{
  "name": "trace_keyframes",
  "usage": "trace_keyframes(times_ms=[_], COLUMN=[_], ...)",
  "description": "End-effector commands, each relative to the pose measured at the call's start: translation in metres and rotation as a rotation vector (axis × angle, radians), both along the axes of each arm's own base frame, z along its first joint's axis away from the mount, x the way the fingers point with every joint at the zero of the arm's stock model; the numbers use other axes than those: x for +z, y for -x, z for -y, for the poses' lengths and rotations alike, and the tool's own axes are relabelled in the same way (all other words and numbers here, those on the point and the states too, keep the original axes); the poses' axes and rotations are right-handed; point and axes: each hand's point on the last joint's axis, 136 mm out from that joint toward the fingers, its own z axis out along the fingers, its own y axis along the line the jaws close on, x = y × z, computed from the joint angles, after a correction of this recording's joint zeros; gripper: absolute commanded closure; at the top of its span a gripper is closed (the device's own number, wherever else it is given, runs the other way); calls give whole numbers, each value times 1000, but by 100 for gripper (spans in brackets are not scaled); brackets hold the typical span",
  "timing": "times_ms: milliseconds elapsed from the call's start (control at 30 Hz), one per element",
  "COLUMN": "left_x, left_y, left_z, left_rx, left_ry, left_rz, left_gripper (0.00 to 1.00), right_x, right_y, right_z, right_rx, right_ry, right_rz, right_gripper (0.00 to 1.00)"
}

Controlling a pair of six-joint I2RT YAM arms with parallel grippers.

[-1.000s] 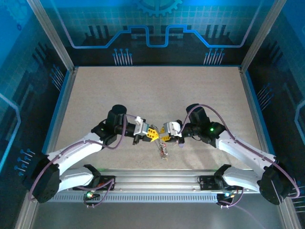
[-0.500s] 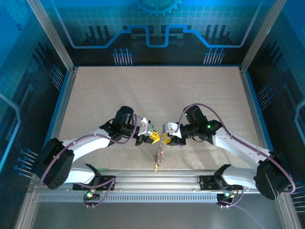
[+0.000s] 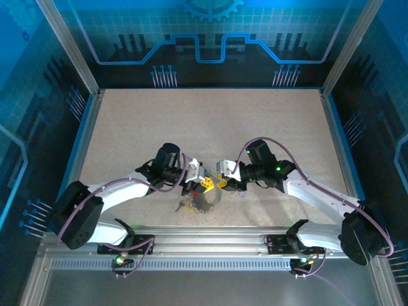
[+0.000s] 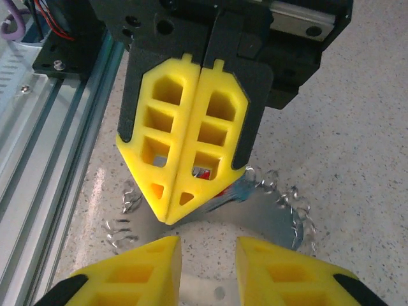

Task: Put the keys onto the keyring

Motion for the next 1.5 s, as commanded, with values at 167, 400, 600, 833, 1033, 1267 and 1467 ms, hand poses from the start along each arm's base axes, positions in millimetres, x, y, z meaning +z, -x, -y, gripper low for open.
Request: trace_keyframes(times_ms=[167, 400, 600, 833, 1033, 1267, 1467], left_x=[12, 36, 30, 6, -8, -1, -1], left_y=[-38, -107, -110, -117, -131, -135, -132], left_z=[-13, -86, -153, -197, -223, -228, -229], left_rx=[213, 929, 1297, 1405, 1462, 1482, 1483], left_ry=[-30, -64, -117, -106, -100, -35, -17], left_rz=[-39, -190, -450, -785, -889, -941, -940], left_gripper=[95, 45, 8, 4, 2, 1, 1], right_x=[-4, 18, -8, -49, -63, -110, -105], right_y=[-26, -65, -12, 38, 53, 55, 35], right_z=[12, 21, -3, -28, -55, -93, -102], right_rx=[-169, -492, -48, 399, 564, 566, 499], right_ry=[26, -50, 62, 250, 317, 444, 455], right_rz=[47, -26, 166, 252, 230, 250, 220], right_gripper=[70, 71, 69, 60, 60, 61, 60])
